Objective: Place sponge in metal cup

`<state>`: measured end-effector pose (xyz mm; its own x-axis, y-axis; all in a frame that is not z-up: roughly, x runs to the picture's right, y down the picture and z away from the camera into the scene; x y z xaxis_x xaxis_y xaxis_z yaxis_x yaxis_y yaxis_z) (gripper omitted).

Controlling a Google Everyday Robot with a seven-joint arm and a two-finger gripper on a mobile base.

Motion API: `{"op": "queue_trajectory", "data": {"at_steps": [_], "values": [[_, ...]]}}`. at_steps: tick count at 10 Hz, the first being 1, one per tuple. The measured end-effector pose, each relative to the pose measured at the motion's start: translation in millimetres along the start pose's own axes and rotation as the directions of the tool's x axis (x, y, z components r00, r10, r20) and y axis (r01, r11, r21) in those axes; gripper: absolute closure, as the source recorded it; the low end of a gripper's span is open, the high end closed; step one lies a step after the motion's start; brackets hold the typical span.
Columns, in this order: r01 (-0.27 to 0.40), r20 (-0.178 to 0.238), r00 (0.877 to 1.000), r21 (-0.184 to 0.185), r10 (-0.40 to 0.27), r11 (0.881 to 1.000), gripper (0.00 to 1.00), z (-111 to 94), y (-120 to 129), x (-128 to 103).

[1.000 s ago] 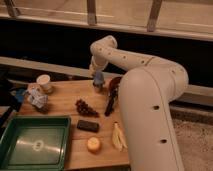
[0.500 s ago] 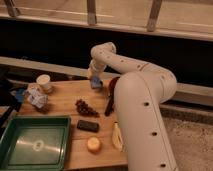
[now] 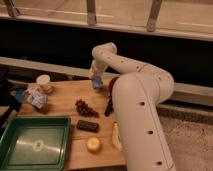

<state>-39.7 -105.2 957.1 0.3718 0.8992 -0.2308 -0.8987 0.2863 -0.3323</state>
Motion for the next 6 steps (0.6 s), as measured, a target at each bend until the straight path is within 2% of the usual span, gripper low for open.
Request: {"op": "queue_trajectory", "data": {"at_steps": [1, 4, 5, 6], "values": [[0.011, -0.001, 1.0, 0.006, -0.011, 1.0, 0.56, 2.9, -0.2, -2.6], [0.026, 0.002, 1.0, 0.002, -0.026, 1.0, 0.29, 6.1, -0.5, -3.6], [0.029, 0.004, 1.0, -0.004, -0.029, 1.0, 0.21, 8.3, 3.0, -4.3], [0.031, 0.003, 1.0, -0.007, -0.031, 0.999, 0.2, 9.7, 4.6, -3.2]]}}
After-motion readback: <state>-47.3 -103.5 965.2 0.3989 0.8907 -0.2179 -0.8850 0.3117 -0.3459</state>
